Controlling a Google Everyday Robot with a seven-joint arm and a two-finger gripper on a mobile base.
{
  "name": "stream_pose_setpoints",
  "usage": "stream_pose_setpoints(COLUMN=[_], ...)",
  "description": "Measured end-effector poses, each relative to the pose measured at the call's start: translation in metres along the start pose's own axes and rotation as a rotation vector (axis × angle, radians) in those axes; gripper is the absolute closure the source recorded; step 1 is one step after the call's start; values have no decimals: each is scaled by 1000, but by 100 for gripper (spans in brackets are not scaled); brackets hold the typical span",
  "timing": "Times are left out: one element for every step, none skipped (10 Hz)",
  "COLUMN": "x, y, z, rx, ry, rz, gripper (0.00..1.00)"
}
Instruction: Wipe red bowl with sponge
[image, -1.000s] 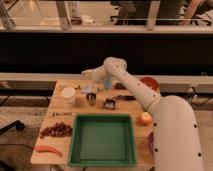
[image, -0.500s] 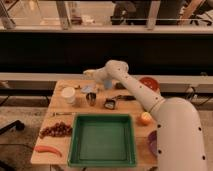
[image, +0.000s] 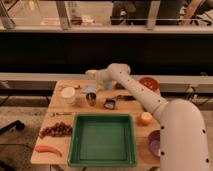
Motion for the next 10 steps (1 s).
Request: stream_pose_setpoints(x=[1,3,7,10,12,13,14,15,20,21], y=[1,4,8,13,15,16,19,21,28,29], z=[2,5,7,11,15,19,22,24,29,31], rx=[1,0,-6,-11,-17,-23,-29,-32,-39,-40], ry=[5,10,15,18,18,15,13,11,7,4], rz=[-10,-21,-29,-37,-46,-53,-58,-59,-59,-59], gripper=[22,22,22,22,22,22,22,22,22,22])
